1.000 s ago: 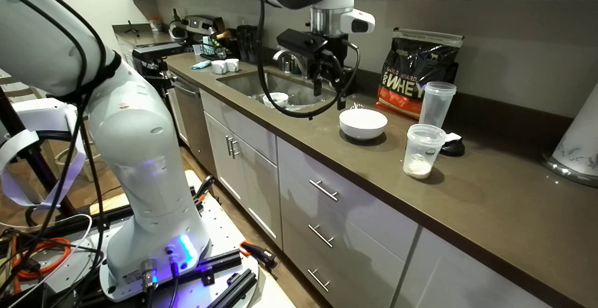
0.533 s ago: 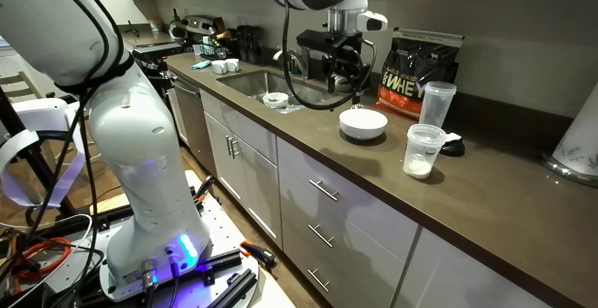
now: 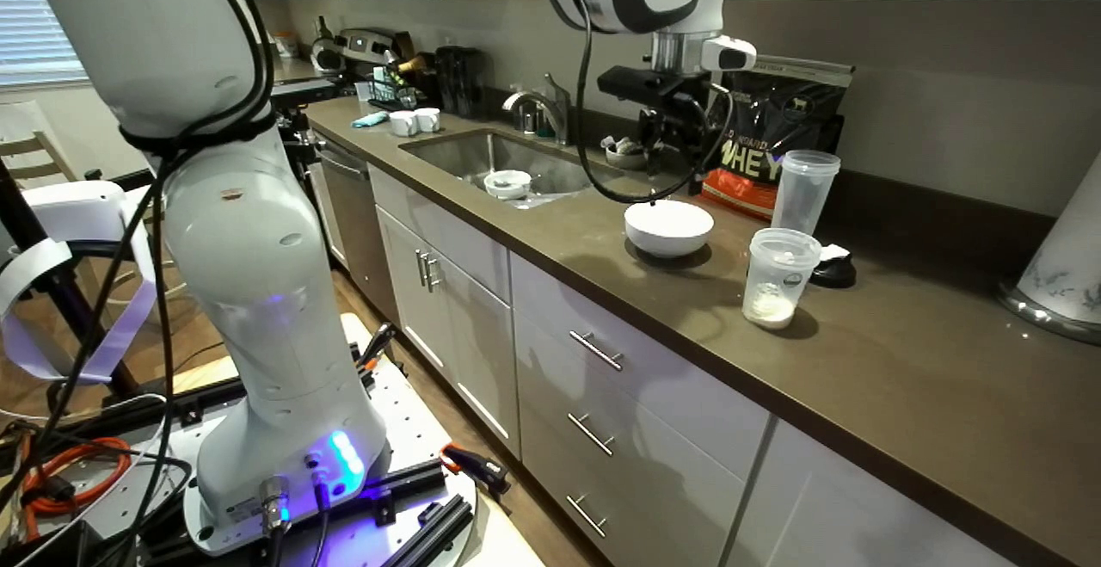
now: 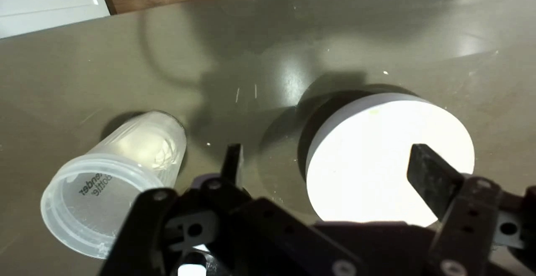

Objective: Put the lid on the short shaker bottle

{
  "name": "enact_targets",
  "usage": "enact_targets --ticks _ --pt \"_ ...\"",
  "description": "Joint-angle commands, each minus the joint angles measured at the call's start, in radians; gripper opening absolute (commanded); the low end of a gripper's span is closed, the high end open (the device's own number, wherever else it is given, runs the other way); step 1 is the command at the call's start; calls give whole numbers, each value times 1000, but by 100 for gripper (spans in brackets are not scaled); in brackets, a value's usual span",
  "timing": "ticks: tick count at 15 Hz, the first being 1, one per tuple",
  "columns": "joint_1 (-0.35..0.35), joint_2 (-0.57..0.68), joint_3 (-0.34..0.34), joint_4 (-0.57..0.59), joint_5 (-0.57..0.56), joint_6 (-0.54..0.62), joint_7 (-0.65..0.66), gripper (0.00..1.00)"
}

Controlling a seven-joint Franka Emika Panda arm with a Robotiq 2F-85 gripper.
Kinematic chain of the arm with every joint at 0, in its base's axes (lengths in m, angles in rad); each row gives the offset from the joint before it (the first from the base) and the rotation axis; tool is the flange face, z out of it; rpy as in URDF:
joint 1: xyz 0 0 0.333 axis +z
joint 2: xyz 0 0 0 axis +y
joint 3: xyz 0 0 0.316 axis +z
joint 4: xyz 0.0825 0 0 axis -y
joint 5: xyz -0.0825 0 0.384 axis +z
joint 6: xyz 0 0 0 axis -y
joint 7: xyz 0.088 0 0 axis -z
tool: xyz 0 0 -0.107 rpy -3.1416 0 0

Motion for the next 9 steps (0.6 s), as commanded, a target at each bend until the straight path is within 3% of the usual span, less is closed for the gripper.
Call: enact_targets --ticks 1,5,6,9 --pt "-6 108 10 121 -5 -23 84 100" --pt "-7 179 2 204 -14 -30 137 100" --pt "-7 141 6 148 -1 -4 98 100" --pt "-8 172 4 183 -1 -6 110 100"
